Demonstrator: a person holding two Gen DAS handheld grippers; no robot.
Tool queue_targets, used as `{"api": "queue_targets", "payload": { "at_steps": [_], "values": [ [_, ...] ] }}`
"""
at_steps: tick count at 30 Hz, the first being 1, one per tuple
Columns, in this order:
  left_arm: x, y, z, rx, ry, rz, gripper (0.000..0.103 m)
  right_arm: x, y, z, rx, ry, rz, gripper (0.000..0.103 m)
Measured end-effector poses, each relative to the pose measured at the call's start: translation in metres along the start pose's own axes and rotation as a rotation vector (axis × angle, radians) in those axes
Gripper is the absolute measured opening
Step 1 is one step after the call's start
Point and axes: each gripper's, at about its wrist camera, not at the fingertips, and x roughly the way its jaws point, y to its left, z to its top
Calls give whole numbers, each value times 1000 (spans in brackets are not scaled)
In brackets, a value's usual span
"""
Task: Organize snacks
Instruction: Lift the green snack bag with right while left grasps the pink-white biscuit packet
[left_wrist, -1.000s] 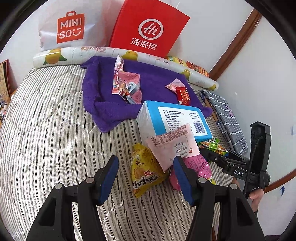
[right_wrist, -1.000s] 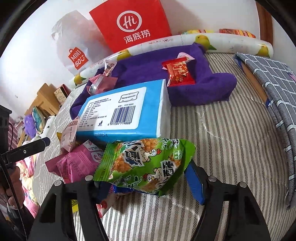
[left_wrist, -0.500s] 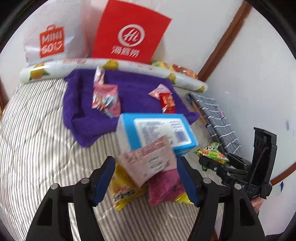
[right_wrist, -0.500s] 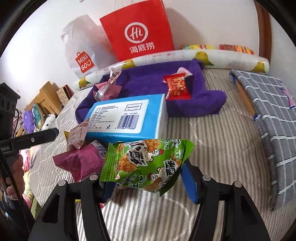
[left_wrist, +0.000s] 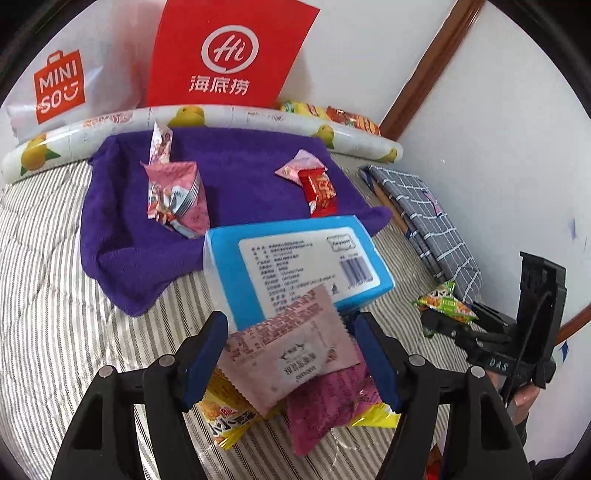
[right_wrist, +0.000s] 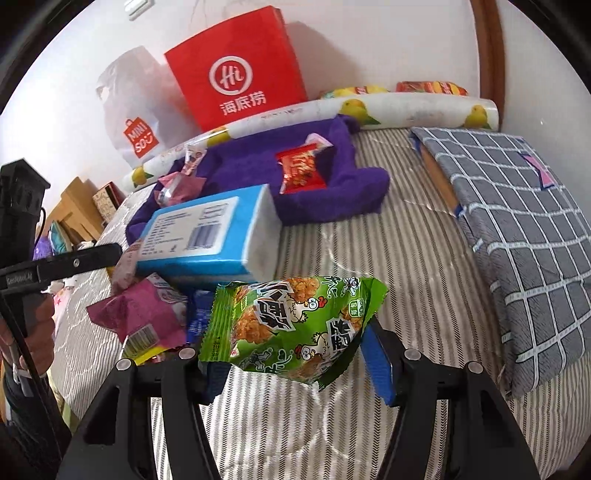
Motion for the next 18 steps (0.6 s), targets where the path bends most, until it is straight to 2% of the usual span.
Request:
{"api": "queue_targets", "payload": {
  "at_steps": [4, 14, 18],
  "values": [
    [-2, 6, -8, -6, 23, -34, 70, 3, -2, 1, -1, 6, -3, 62],
    [1, -9, -22, 124, 37, 26, 70, 4, -1, 3, -4, -1, -3, 62],
    [3, -8, -20, 123, 27, 35, 70, 2, -1, 2, -11, -2, -11, 62]
  ]
}}
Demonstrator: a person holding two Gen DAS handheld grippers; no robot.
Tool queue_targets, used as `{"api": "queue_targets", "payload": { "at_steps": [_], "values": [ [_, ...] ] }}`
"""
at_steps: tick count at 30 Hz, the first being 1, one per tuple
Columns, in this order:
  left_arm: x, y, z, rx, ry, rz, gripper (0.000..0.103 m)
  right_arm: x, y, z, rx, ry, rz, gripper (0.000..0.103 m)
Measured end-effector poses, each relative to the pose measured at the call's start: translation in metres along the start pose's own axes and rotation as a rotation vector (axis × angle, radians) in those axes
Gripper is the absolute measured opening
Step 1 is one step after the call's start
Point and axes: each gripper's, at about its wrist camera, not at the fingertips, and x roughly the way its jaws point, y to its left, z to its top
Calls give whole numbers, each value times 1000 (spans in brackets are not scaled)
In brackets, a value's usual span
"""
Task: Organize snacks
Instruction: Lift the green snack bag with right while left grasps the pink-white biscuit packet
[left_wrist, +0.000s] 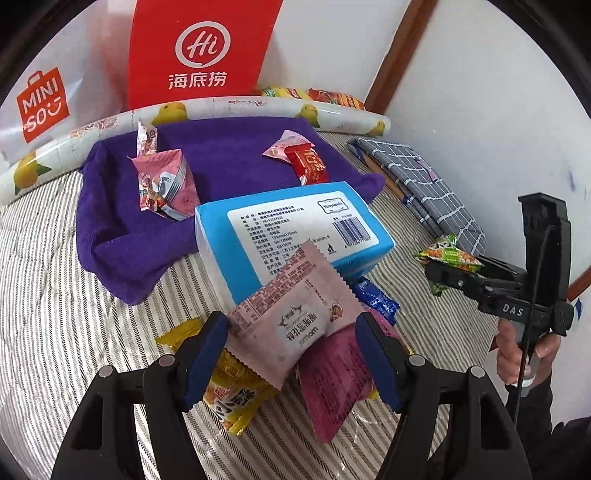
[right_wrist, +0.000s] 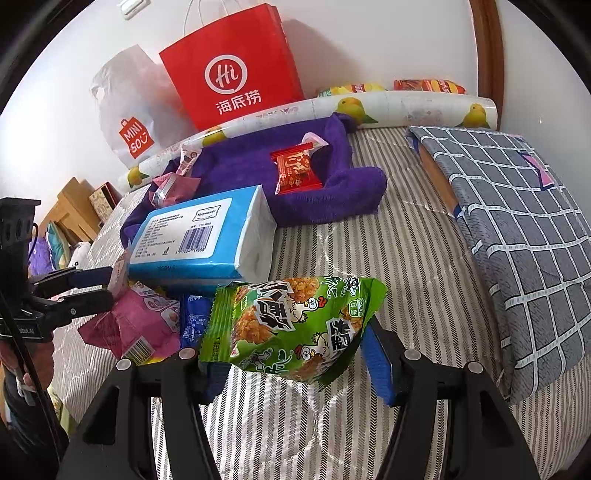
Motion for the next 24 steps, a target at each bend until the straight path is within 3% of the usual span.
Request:
{"api": "queue_targets", "payload": {
  "at_steps": [4, 8, 15, 24],
  "values": [
    [-1, 2, 2, 37, -12, 53, 70, -2, -1, 0, 1, 1, -8, 62],
    [1, 6, 3, 41, 7, 57, 70, -4, -2, 1, -1, -4, -15, 62],
    [1, 3, 0, 62, 20, -12, 70, -4, 0, 1, -6, -1, -17, 62],
    [0, 3, -3, 81, 7, -21, 61, -2, -1, 2, -3, 2, -20, 62]
  ]
}}
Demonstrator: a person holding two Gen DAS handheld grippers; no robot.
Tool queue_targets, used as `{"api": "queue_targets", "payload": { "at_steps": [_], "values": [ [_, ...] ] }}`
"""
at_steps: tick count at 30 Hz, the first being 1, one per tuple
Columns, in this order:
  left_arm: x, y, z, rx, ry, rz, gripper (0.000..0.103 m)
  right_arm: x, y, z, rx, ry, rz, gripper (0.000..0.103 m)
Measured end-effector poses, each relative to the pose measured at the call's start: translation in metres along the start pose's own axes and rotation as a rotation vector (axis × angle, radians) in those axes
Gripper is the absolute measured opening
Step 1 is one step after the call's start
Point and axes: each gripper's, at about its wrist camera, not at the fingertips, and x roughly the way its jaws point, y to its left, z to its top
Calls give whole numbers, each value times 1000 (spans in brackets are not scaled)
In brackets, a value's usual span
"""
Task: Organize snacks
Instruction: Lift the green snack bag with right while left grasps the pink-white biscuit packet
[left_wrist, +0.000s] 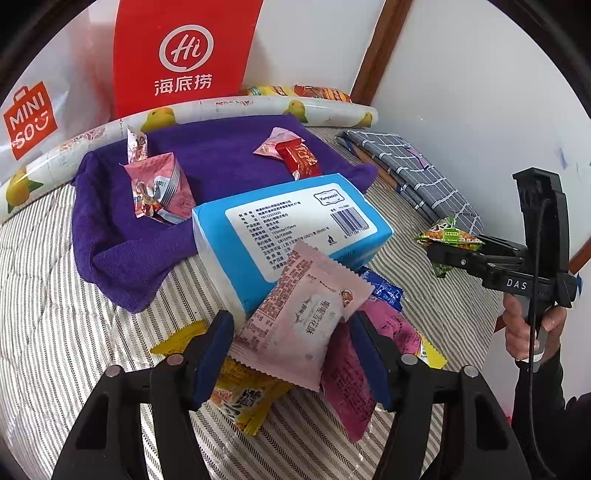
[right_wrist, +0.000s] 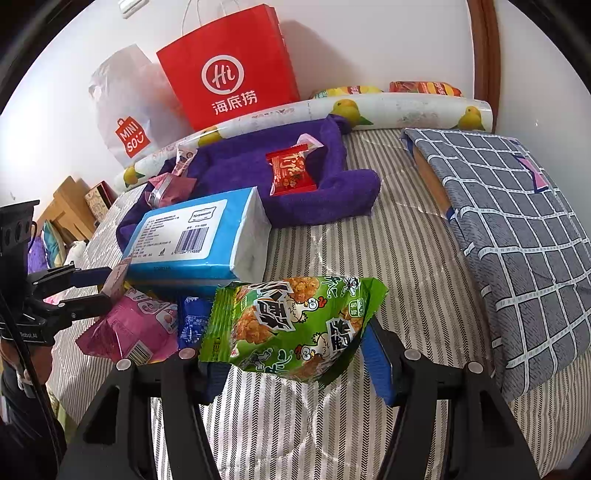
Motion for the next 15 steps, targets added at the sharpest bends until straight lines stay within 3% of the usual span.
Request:
{"api": "queue_targets", "payload": {
  "at_steps": [4, 15],
  "values": [
    [0, 1, 1, 2, 5, 11, 49, -1, -1, 0, 0, -2, -4, 62],
    [4, 3, 3, -19, 9, 0, 50, -4, -1, 3, 6, -8, -12, 62]
  ]
}}
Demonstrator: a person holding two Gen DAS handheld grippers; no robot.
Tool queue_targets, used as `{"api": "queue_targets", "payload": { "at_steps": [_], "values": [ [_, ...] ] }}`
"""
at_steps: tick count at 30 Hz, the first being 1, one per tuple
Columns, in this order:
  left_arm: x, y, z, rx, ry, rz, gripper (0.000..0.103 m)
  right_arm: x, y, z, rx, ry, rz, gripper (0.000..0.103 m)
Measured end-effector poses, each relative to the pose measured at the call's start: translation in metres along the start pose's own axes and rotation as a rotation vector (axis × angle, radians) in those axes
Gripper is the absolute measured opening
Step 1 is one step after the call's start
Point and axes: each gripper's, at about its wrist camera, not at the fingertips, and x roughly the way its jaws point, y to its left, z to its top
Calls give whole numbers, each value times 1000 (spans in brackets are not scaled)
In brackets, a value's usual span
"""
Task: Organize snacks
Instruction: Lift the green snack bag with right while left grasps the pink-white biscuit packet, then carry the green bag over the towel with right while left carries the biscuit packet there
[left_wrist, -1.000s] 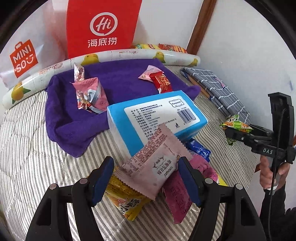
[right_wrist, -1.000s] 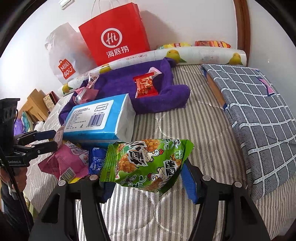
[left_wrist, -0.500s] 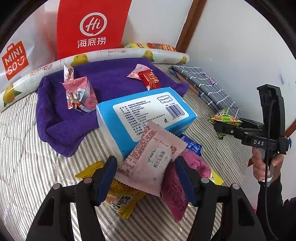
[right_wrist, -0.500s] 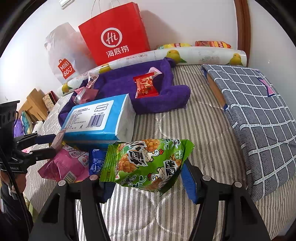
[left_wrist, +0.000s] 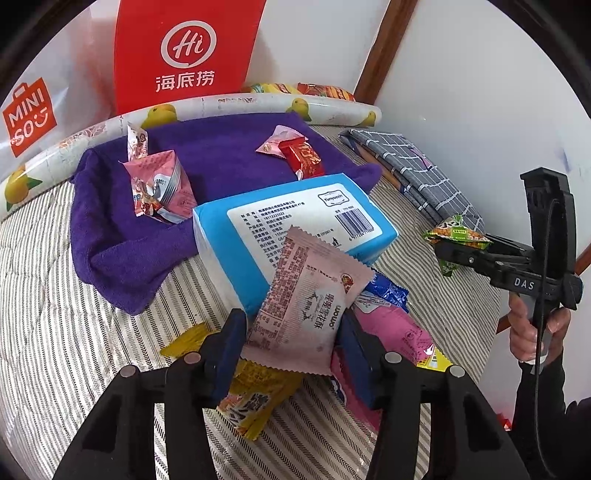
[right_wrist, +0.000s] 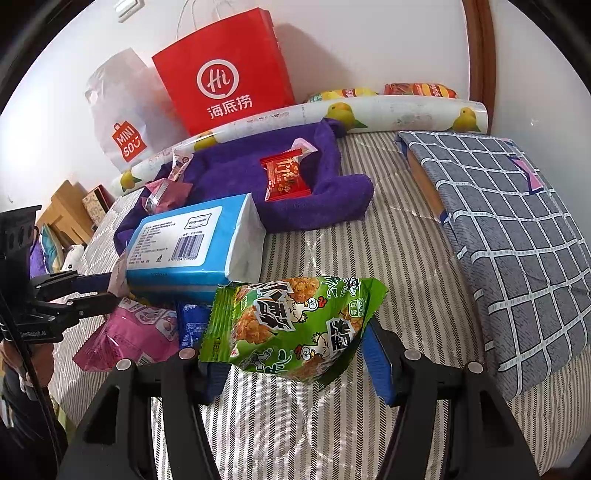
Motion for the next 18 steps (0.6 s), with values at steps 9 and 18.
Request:
{"api": "queue_targets", "payload": {
  "at_steps": [9, 18],
  "values": [
    [-20, 4, 2, -22, -52, -13, 44, -7, 7, 8, -21, -13, -1, 62],
    [-38, 9, 10, -55, -94, -16, 44, -17, 21, 20, -50, -35, 1, 62]
  ]
}}
